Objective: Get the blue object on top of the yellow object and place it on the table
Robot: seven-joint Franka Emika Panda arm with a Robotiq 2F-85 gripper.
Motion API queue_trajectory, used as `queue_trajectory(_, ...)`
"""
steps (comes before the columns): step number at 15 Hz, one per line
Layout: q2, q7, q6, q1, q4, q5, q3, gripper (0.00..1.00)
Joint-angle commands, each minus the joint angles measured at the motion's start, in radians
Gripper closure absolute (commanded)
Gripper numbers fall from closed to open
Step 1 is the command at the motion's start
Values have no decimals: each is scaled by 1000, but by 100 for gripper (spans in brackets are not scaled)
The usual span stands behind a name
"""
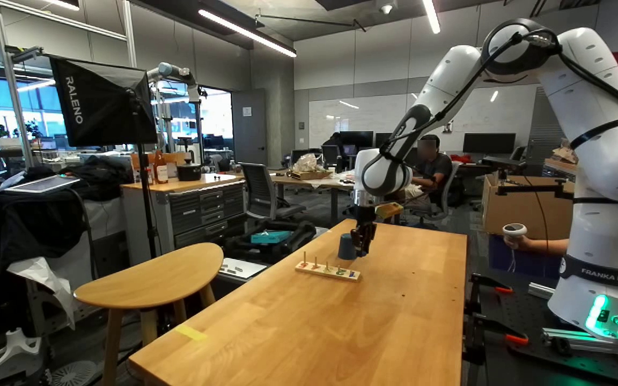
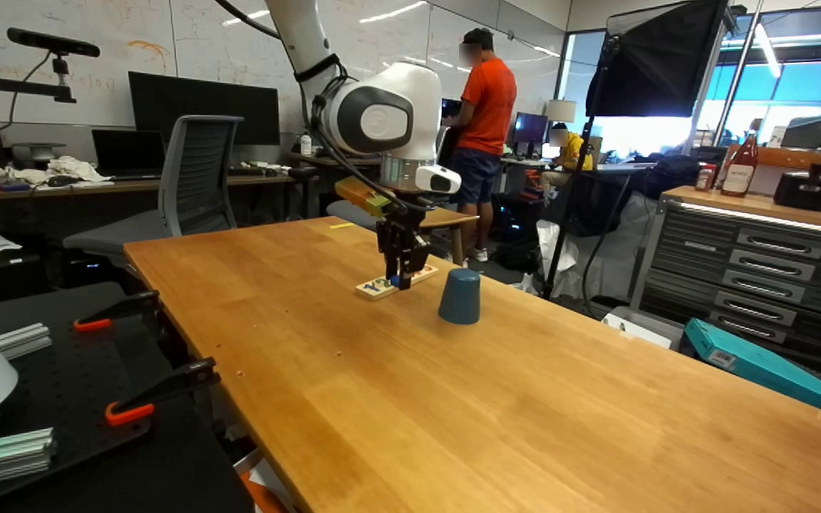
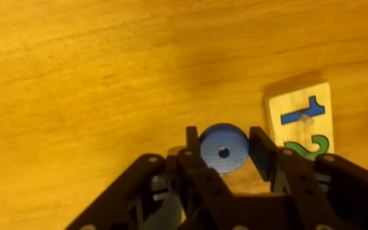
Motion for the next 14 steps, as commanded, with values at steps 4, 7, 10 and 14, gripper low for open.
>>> queue_trajectory(4,54,41,-22,-7,0,3,-7,31)
queue_trajectory(7,-38,7,-84,-31,-9,12,4,10)
queue_trajectory(10,-179,-65,-229,-71,-19,69,41,0)
queue_trajectory(14,-360,-189,-527,-86,17,184,33,0)
